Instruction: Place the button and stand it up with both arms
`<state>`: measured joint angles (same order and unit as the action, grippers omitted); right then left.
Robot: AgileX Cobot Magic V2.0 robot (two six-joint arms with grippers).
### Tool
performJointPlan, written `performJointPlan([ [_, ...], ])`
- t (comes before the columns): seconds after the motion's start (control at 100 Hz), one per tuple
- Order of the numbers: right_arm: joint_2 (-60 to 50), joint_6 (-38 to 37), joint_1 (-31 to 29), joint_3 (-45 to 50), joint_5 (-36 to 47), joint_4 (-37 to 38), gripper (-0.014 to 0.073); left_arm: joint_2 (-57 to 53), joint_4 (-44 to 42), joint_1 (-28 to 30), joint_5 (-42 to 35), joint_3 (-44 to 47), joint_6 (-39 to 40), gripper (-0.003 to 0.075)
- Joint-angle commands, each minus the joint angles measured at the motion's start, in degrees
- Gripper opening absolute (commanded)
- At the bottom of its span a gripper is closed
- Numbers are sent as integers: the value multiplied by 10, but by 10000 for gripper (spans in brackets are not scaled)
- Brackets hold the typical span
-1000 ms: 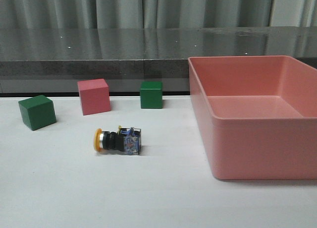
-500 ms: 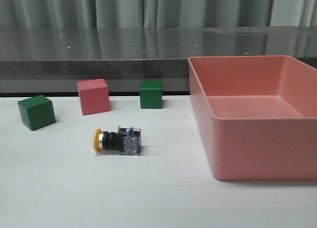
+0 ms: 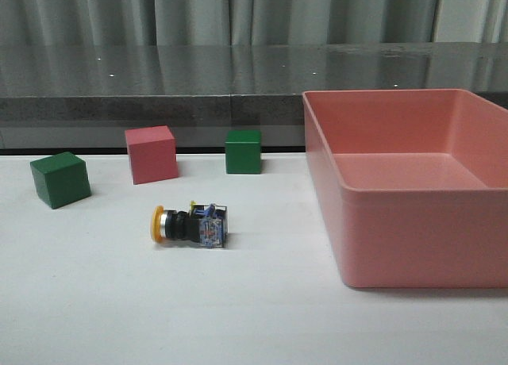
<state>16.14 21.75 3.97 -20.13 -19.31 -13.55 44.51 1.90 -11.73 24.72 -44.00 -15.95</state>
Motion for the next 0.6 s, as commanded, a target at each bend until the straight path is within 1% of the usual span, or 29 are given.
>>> performJointPlan([
  [0.0,4,-1,-3,-14,53,-3,-76,63,6,-26,-29,-56,-58,109],
  [0.01,4,-1,-3,-14,53,-3,-76,73,6,-28,-29,-58,-61,139],
  [0.03,4,-1,-3,-14,53,-3,-76,88,6,-34,-30,-65,-73,171],
  [0.04,4,-1,-3,-14,53,-3,-76,93,6,-37,-30,-70,-81,206],
  [0.05,4,-1,-3,-14,53,-3,-76,98,6,-39,-30,-72,-84,225],
  [0.08,4,-1,-3,-14,53,-3,-76,120,6,-46,-32,-80,-95,326],
  [0.1,4,-1,-3,-14,53,-3,-76,129,6,-51,-36,-86,-100,369],
  [0.13,4,-1,-3,-14,53,-3,-76,150,6,-57,-42,-91,-104,475],
  [0.15,4,-1,-3,-14,53,-3,-76,161,5,-60,-50,-94,-104,515],
  [0.16,4,-1,-3,-14,53,-3,-76,164,5,-61,-57,-95,-104,553],
  [0.17,4,-1,-3,-14,53,-3,-76,168,5,-63,-61,-96,-104,570],
  [0.18,4,-1,-3,-14,53,-3,-76,175,3,-65,-71,-97,-104,603],
  [0.2,4,-1,-3,-14,53,-3,-76,185,3,-66,-81,-97,-104,644],
  [0.25,4,-1,-3,-14,53,-3,-76,209,3,-69,-130,-97,-104,706],
  [0.29,4,-1,-3,-14,53,-3,-76,226,4,-69,-146,-97,-104,722],
  [0.33,4,-1,-3,-14,53,-3,-76,238,16,-69,-146,-97,-104,711],
  [0.42,4,-1,-3,-14,53,-3,-76,260,72,-69,-125,-97,-105,684],
  [0.54,4,-1,-3,-14,52,-3,-76,297,76,-70,-141,-99,-107,655],
  [0.59,4,-1,-3,-14,52,-3,-76,311,75,-70,-145,-100,-123,653],
])
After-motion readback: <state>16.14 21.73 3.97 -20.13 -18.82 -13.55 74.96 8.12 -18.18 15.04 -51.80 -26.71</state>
